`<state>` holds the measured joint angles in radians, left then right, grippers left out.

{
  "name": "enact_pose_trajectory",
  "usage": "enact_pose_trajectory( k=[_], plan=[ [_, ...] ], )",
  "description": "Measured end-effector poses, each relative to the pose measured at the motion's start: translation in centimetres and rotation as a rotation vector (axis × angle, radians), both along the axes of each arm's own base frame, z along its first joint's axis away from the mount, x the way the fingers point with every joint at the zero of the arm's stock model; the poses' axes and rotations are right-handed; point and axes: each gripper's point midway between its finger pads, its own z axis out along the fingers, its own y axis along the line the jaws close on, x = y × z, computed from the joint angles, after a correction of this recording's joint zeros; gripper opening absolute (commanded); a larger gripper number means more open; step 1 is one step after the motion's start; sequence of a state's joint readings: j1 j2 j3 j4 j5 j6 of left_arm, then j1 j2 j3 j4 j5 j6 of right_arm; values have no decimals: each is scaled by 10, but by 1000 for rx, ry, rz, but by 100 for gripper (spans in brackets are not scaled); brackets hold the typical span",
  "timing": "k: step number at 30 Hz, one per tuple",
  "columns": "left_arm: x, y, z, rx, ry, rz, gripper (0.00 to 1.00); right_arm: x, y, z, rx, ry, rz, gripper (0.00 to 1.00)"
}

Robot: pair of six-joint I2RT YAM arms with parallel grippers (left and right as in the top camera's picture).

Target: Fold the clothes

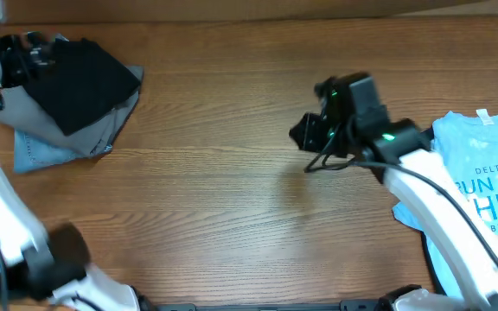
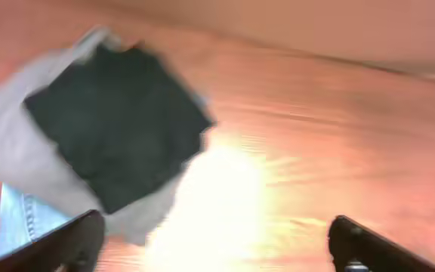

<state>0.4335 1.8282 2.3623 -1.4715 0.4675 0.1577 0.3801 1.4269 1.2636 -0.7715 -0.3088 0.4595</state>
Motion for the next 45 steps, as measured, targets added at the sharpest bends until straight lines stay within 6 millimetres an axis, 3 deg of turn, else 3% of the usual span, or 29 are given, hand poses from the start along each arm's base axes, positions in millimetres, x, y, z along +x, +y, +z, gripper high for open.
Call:
enact_pose_trajectory(
  k=[2,4,6,10,14,18,24,35,42,45],
  plan=[
    [-24,-38,32,40,-62,-74,100,1,-4,38,13,-113,-6,39],
    [-48,-70,49,61,-84,-142,100,-4,-10,72,24,-214,-15,48],
    [-71,-92,53,69,-69,-191,100,-13,-17,101,34,-303,-16,63],
    [-97,-119,52,87,-31,-236,100,-31,-27,131,39,-404,-15,100],
    [-112,-137,54,118,-32,-269,100,-47,-35,155,47,-489,-10,100],
    [-134,-150,69,129,-89,-289,100,-61,-41,171,60,-545,-9,100],
    [-148,-150,79,120,-122,-260,100,-61,-41,166,50,-528,-5,100],
    [-137,-148,71,115,-86,-244,100,-56,-40,157,35,-497,-7,100],
    [-137,-147,71,117,-86,-242,100,-73,-48,124,-28,-351,0,100],
    [-137,-147,71,117,-85,-242,100,-71,-51,124,-40,-359,-13,100]
  ],
)
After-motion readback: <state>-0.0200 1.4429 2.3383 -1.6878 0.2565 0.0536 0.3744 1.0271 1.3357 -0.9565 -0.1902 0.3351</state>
